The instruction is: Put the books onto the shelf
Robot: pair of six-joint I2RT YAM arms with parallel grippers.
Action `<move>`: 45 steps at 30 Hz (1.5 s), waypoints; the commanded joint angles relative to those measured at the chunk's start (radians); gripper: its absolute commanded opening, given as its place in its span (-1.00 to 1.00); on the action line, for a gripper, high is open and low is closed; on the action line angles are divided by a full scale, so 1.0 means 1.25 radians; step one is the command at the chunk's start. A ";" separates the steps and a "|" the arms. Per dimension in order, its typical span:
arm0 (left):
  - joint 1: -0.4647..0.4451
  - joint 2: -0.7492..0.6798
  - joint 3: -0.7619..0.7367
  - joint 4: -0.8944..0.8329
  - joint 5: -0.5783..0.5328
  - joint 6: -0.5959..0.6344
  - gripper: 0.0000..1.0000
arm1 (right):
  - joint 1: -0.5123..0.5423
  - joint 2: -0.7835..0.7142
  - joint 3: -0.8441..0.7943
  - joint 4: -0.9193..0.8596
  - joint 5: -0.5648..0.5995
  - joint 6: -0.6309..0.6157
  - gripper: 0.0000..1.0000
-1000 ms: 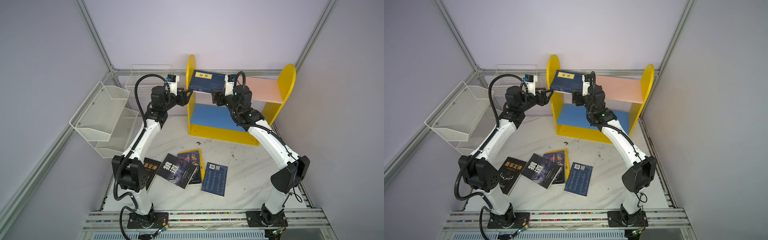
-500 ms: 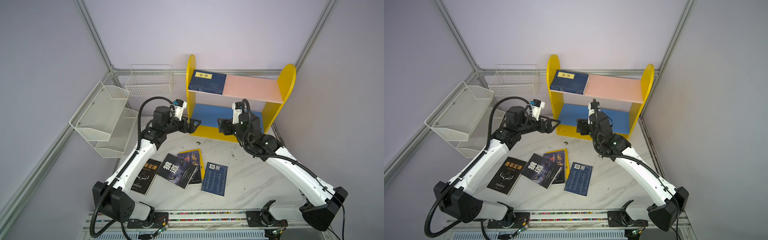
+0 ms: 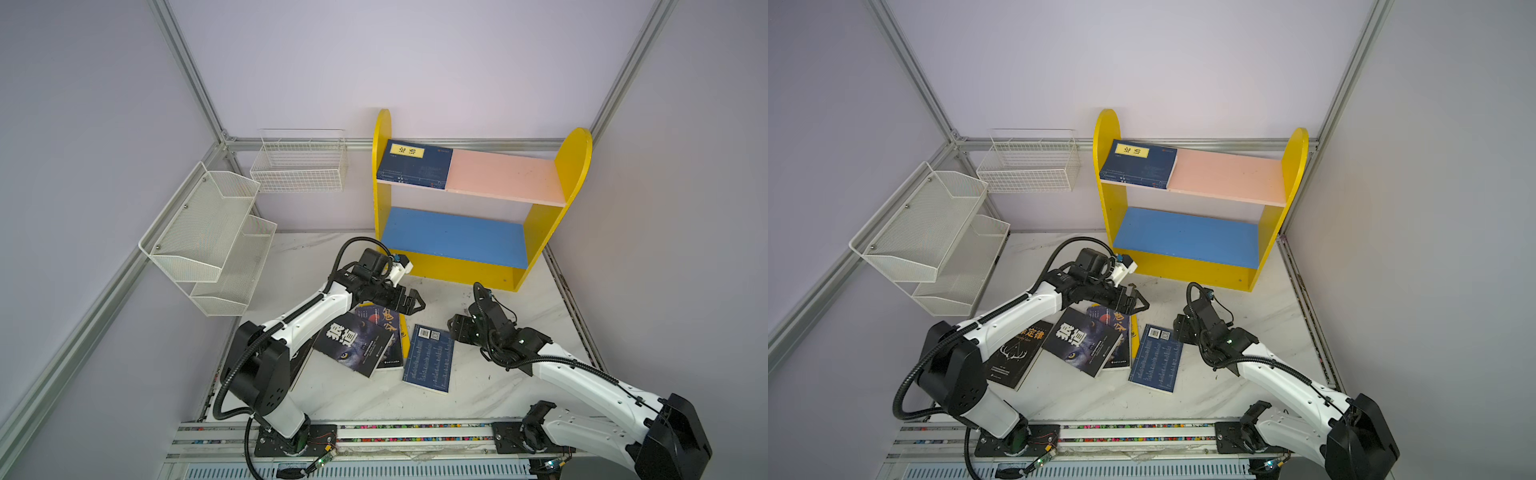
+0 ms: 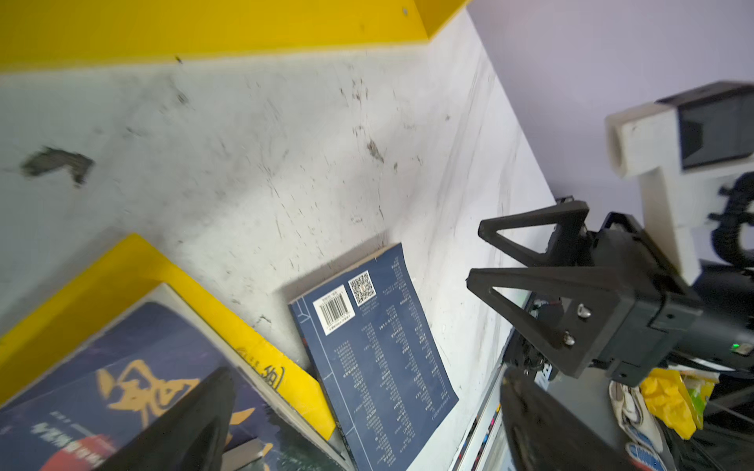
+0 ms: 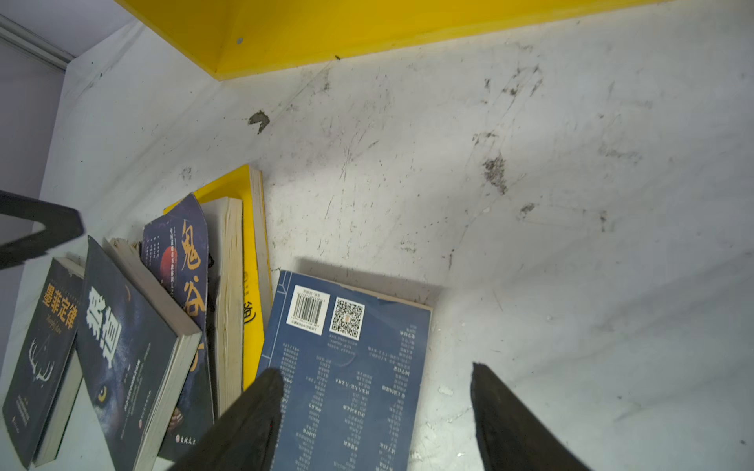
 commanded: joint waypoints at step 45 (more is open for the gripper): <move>-0.060 0.134 0.090 0.042 0.092 -0.009 -0.85 | 0.010 0.294 -0.045 0.216 -0.135 -0.024 -0.36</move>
